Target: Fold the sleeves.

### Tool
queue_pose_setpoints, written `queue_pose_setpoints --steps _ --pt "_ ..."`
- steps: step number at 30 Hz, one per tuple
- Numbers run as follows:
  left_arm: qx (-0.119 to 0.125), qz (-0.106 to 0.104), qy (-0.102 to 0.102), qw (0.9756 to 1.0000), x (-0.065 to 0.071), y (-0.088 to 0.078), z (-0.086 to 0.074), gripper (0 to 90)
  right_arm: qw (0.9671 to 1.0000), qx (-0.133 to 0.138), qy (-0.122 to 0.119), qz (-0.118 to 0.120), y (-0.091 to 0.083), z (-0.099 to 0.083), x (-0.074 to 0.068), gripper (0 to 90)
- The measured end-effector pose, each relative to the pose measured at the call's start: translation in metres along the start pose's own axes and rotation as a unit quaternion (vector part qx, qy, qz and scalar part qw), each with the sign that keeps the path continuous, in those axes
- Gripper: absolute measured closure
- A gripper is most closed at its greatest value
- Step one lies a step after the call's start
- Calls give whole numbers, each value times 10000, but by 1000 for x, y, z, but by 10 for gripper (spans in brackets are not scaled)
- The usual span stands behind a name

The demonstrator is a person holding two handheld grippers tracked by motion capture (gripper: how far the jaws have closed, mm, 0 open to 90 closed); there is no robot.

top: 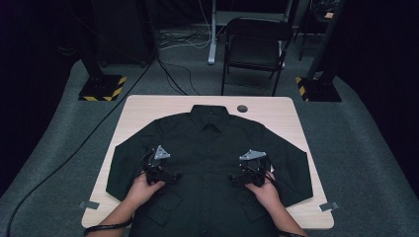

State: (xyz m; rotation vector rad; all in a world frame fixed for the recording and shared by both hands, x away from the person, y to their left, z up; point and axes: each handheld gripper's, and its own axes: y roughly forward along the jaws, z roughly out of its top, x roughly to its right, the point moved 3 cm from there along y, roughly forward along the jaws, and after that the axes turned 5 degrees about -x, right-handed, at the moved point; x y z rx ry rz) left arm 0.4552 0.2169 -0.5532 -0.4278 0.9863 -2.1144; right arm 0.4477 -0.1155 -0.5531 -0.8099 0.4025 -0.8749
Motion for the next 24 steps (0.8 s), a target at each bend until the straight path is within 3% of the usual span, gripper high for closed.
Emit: queue_pose_setpoints --steps 13,24 --pt "1 -1 3 10000 0 0 0 0 9998 76 -195 70 -4 3 -2 0" --pt "-3 0 3 10000 0 0 0 0 9994 272 -133 170 -15 8 -2 0"
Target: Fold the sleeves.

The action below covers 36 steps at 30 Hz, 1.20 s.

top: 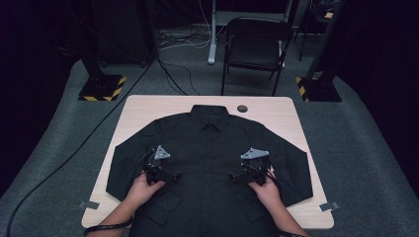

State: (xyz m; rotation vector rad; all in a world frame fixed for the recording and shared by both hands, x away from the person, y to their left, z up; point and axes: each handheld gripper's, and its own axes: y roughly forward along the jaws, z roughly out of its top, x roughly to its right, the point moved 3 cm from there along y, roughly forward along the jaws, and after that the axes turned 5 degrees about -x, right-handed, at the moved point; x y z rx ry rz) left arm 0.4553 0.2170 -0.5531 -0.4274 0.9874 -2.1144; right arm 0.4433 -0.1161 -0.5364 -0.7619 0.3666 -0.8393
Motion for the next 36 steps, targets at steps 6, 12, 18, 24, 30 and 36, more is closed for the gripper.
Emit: queue_pose_setpoints --steps 6,12,18,24,30,36 --pt "0 0 0 10000 0 0 0 0 10000 8 7 -18 -3 1 1 0" --pt "1 -1 2 10000 0 0 0 0 10000 43 -12 -14 -7 2 1 0" --pt "5 -1 -1 10000 0 0 0 0 9999 138 5 23 -12 5 1 0" --pt "5 -2 -4 10000 0 0 0 0 9998 183 27 63 -17 6 2 0" --pt "4 -2 3 10000 0 0 0 0 9998 197 -3 42 -21 6 4 0" --pt "5 -1 -2 10000 0 0 0 0 9997 224 20 29 -24 5 7 0"
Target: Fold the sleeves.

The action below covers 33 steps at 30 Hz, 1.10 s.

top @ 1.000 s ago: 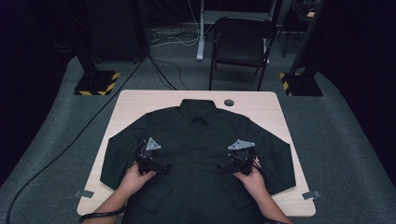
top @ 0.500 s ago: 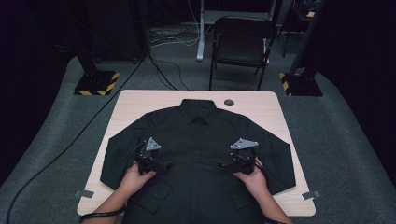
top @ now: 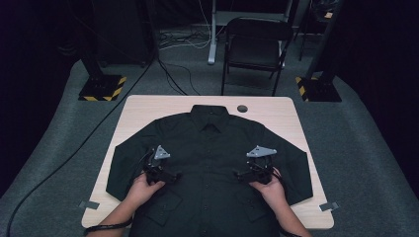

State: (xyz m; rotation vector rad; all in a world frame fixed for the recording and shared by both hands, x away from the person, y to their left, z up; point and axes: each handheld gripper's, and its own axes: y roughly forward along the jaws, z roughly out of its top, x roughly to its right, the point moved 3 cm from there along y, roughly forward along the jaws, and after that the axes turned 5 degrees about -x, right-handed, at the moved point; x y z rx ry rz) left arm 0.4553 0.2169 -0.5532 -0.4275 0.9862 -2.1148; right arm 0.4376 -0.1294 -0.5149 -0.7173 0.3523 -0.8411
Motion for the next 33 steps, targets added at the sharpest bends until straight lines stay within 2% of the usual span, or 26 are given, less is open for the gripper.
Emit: queue_pose_setpoints --steps 33 --pt "-5 1 7 10000 0 0 0 0 9994 -35 239 -257 -10 -6 24 0"
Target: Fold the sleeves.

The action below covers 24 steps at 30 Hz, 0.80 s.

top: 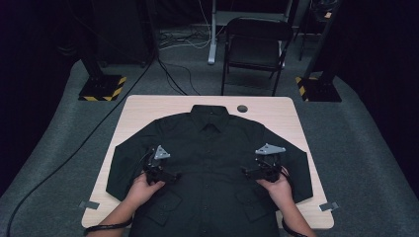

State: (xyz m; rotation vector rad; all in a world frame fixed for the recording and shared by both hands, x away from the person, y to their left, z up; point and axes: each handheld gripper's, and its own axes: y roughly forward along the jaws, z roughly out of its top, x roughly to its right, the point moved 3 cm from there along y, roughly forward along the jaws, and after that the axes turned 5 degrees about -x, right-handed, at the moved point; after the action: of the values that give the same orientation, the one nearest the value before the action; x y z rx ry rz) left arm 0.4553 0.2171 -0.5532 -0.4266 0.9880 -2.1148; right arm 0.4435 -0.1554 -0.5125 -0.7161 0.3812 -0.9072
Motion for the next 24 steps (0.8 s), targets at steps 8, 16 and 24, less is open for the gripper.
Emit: queue_pose_setpoints --steps 8,16,24 --pt "2 0 -3 10000 0 0 0 0 10000 8 81 -54 -3 -1 7 12" --pt "0 0 -7 10000 0 0 0 0 9996 35 242 -121 -6 -4 17 13" --pt "0 0 -5 10000 0 0 0 0 9988 123 423 -215 -13 -6 30 25"
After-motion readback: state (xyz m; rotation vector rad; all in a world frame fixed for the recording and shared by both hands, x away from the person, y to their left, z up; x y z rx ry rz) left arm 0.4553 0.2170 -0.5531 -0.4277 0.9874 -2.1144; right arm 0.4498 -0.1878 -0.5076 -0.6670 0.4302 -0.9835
